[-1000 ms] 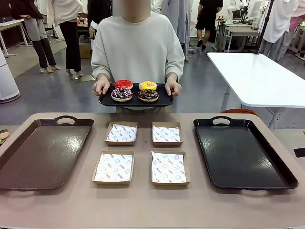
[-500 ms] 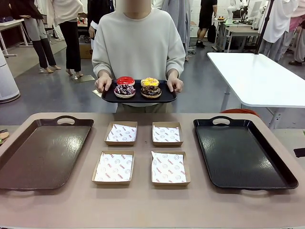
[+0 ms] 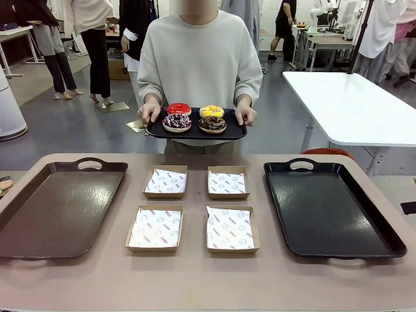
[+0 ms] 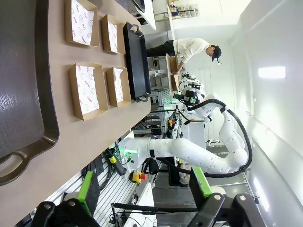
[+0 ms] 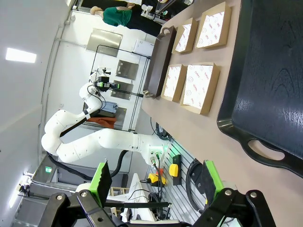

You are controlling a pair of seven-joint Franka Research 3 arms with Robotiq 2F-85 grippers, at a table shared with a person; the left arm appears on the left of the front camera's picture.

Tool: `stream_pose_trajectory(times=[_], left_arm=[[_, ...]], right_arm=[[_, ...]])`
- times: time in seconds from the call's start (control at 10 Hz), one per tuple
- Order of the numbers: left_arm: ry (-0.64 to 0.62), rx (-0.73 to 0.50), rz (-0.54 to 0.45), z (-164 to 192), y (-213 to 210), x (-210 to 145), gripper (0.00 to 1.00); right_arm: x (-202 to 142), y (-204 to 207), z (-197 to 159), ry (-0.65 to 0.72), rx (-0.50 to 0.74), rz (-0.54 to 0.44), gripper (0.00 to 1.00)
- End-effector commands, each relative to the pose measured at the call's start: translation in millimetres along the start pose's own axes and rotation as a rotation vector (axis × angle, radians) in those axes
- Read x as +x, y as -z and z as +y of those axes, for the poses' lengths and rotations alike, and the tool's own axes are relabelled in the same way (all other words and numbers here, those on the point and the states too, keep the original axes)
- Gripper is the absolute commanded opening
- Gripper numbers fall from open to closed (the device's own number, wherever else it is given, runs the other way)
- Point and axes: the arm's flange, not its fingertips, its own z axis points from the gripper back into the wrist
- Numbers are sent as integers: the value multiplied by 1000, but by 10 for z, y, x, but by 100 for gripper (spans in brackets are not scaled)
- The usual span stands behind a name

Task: Individually package the donuts and arrange them on the tray.
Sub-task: Pick up one Paper togo box.

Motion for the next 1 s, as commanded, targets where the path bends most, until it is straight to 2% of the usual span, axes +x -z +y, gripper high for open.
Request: stream_pose_trajectory(times=[0.0,0.2,0.3,0.5,0.7,0.9], left_arm=[[12,-15,-9,-11,-3,-12,100],[12,-15,-9,-11,-3,-12,100],[12,-15,-9,-11,-3,-12,100],[12,-15,-9,-11,-3,-12,100],[12,-15,-9,-11,-3,-12,100],[12,-15,-9,-11,-3,-12,100]], right_arm=[[-7,0,-5,-5,10,-6,100],[0,0,0,0,0,0,100],[297,161,191,-20,-65,-29,100],[1019,569,634,24,-131,5,100],[1684,1137,953,56,-234,0,100],[2169,1750,911,73,-445,4,100]])
